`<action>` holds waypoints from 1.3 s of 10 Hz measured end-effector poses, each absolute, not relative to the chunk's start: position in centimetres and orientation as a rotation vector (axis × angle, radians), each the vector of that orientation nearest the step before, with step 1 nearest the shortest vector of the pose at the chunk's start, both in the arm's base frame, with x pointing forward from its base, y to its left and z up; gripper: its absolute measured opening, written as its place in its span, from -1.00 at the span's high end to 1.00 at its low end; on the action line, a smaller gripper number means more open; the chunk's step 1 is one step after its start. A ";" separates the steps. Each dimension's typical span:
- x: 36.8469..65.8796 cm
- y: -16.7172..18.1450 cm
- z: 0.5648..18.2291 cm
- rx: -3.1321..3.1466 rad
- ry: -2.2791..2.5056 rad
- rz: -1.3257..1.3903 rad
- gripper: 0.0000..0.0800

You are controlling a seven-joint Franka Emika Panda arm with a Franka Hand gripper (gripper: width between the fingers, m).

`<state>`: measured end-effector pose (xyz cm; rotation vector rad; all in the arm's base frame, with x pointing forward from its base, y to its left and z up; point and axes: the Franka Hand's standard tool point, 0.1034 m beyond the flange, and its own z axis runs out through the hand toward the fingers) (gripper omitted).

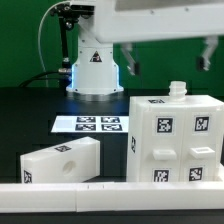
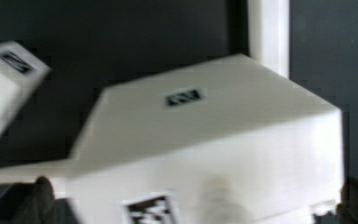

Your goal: Assemble cabinet

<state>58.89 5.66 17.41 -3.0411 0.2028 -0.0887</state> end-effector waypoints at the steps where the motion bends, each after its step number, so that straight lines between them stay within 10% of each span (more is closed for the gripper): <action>1: 58.2 4.3 17.5 -3.044 0.204 -0.085 -0.98; 13: 58.4 -5.9 15.1 -2.871 0.615 -0.018 -0.99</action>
Offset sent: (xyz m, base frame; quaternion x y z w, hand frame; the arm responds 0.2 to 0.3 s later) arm 0.0000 0.0000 0.0000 0.0000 0.0000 0.0000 1.0000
